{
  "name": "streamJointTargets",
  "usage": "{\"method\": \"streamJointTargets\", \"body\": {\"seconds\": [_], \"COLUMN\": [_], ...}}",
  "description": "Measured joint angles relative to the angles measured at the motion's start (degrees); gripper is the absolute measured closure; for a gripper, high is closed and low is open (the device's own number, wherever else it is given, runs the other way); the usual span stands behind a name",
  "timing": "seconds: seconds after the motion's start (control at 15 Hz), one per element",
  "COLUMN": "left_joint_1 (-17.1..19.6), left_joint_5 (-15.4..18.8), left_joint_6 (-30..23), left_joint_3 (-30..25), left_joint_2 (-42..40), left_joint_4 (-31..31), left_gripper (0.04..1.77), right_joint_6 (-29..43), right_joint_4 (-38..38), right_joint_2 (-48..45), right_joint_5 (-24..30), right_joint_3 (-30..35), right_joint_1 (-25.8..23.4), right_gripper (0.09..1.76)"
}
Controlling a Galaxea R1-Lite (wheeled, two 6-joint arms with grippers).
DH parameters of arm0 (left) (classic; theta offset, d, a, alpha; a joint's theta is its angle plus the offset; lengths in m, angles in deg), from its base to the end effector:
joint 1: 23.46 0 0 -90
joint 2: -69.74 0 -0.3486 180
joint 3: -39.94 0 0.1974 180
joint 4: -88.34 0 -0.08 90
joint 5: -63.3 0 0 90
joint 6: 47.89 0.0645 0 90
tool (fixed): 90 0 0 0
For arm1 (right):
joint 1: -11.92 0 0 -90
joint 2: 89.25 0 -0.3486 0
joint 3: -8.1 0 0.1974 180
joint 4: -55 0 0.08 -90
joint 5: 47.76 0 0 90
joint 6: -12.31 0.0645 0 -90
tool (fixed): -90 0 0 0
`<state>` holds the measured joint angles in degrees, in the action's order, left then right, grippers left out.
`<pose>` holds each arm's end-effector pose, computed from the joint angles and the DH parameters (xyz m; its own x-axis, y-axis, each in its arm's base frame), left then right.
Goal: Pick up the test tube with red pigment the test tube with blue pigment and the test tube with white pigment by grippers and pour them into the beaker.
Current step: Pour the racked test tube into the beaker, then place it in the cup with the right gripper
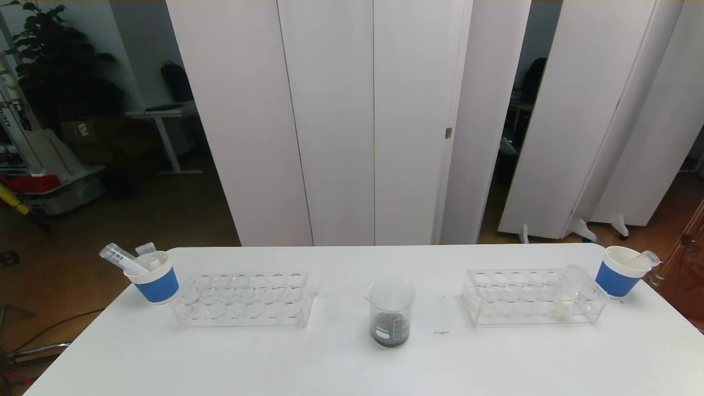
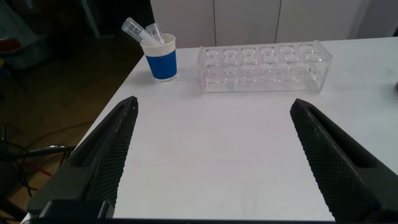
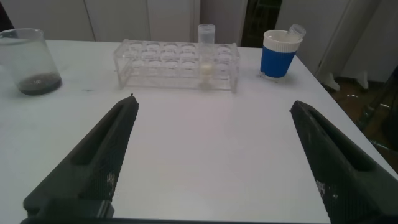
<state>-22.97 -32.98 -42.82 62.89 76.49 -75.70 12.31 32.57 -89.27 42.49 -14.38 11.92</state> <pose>-0.0126 0.0069 0.0967 0.9930 0.1179 0.0042 -0.1178 0.9891 0.0879 -0.0217 0.0003 0.0756 1.0000 0.0044 0.0012 -0.0044 1.0000 0.0000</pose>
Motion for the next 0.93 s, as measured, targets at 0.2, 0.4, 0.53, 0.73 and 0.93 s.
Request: {"method": "streamJointTargets", "body": {"seconds": [0.2,0.4,0.53,0.73,0.93], "left_joint_1": [-0.22,-0.24,-0.24,-0.33,-0.33], "left_joint_5": [0.69,2.69,6.63,7.42,7.4], "left_joint_6": [0.0,-0.01,0.05,-0.52,-0.69], "left_joint_3": [0.77,0.88,0.33,-0.11,-0.33], "left_joint_2": [-4.22,-6.02,-6.46,-6.64,-6.64], "left_joint_4": [3.0,3.22,4.62,6.96,6.94], "left_gripper": [0.06,0.06,0.06,0.06,0.06], "right_joint_6": [0.0,0.0,0.0,0.0,0.0], "right_joint_4": [0.02,0.0,0.02,0.02,0.02], "right_joint_2": [0.0,0.0,0.0,0.0,0.0], "right_joint_5": [0.0,0.0,0.0,0.0,0.0], "right_joint_3": [0.0,0.0,0.0,0.0,0.0], "right_joint_1": [0.0,0.0,0.0,0.0,0.0], "right_gripper": [0.1,0.1,0.1,0.1,0.1]}}
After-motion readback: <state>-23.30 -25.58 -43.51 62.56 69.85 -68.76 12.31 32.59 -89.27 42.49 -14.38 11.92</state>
